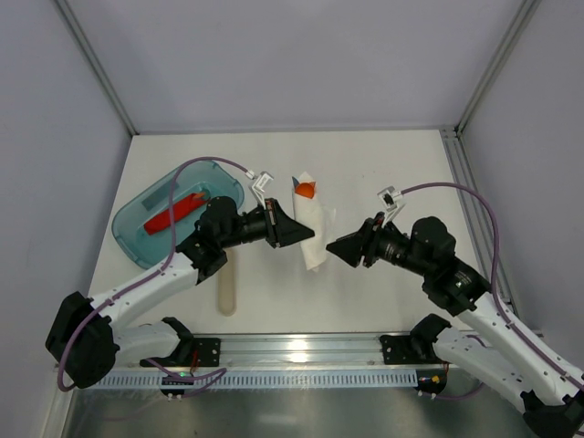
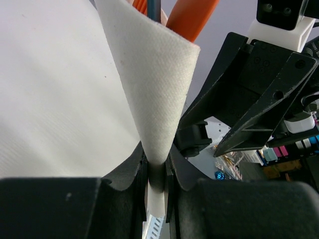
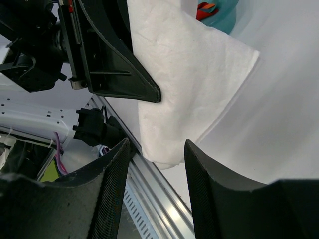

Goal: Place the utensils on the paper napkin and roll it up

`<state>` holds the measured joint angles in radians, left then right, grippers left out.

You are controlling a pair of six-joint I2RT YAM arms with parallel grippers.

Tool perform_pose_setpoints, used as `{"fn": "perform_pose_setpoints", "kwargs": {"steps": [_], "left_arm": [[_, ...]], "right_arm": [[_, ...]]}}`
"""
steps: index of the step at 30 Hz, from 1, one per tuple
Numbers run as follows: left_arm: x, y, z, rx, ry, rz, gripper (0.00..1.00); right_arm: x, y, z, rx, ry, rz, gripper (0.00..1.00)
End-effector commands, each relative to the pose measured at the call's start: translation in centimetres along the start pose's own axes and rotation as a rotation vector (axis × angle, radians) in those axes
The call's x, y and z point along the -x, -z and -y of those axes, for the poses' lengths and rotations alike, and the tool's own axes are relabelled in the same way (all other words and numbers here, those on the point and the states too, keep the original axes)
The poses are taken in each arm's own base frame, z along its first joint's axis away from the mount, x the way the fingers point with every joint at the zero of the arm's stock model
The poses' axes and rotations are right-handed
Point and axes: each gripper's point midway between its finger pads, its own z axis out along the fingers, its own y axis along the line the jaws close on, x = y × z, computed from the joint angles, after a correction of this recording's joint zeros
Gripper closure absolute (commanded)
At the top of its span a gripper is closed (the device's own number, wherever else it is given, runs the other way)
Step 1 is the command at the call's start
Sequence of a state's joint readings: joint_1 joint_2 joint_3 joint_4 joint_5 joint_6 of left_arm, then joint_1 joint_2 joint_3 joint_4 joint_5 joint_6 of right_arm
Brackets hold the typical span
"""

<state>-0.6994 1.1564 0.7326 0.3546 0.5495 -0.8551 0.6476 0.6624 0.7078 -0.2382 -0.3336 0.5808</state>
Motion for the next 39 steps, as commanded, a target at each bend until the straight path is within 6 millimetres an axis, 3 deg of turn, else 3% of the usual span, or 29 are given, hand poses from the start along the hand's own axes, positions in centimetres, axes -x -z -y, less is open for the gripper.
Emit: {"fn": "perform_pose_setpoints", "kwargs": {"steps": [1, 13, 29, 39], "left_arm": [[1.4, -0.1, 1.5, -0.051, -0.036, 0.045, 1.0], [1.7, 0.1, 3.3, -0.15, -0.005, 0.073, 1.0], [1.4, 0.0, 4.3, -0.223, -0.013, 0.048, 1.0], [0.4, -0.4, 4.0, -0.251, -0.002, 0.007, 1.0]], "right_arm": [[0.7, -0.8, -1.9, 0.098, -0.011, 0.02, 0.5], [-0.4, -2.7, -1.3, 0.115, -0.023, 0.004, 0.5], [-0.1, -2.6, -2.1, 0.183, 0.01, 0.06, 0.52], [0.5, -2.0, -2.1, 0.186, 0.043, 0.109, 0.53]]}}
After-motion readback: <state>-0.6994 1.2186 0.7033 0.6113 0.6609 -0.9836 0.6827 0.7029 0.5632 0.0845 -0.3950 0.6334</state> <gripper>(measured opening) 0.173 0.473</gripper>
